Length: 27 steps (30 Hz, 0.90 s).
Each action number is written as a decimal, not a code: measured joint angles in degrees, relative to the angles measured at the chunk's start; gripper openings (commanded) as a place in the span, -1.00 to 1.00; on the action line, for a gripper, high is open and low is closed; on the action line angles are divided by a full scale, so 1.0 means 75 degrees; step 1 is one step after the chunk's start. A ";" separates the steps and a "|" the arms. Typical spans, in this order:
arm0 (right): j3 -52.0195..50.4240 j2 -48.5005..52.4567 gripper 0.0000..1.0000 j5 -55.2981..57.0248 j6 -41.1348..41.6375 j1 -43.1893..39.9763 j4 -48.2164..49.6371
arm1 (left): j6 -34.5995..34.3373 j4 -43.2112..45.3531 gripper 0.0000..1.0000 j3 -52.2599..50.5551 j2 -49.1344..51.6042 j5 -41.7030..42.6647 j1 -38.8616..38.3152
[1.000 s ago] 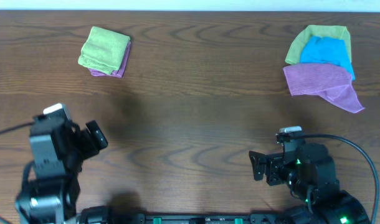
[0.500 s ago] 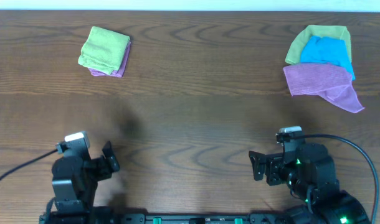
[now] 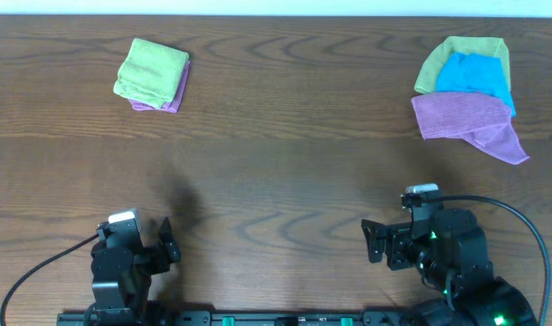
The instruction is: Fold the cloth
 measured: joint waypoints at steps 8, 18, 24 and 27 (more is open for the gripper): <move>0.0000 0.0000 0.98 0.0000 0.0000 0.0000 0.0003 | 0.0347 -0.0262 0.91 -0.0058 -0.0268 -0.0003 0.0000; 0.0000 0.0000 0.99 0.0000 0.0000 0.0000 0.0003 | 0.0720 -0.0624 0.90 -0.0090 -0.0388 -0.0003 -0.0015; 0.0000 0.0000 0.99 0.0000 0.0000 0.0000 0.0003 | 0.1005 -0.0854 0.90 -0.0090 -0.0388 0.0000 -0.0157; 0.0000 0.0000 0.99 0.0000 0.0000 0.0000 0.0000 | 0.1029 -0.0854 0.91 -0.0090 -0.0388 0.0000 -0.0157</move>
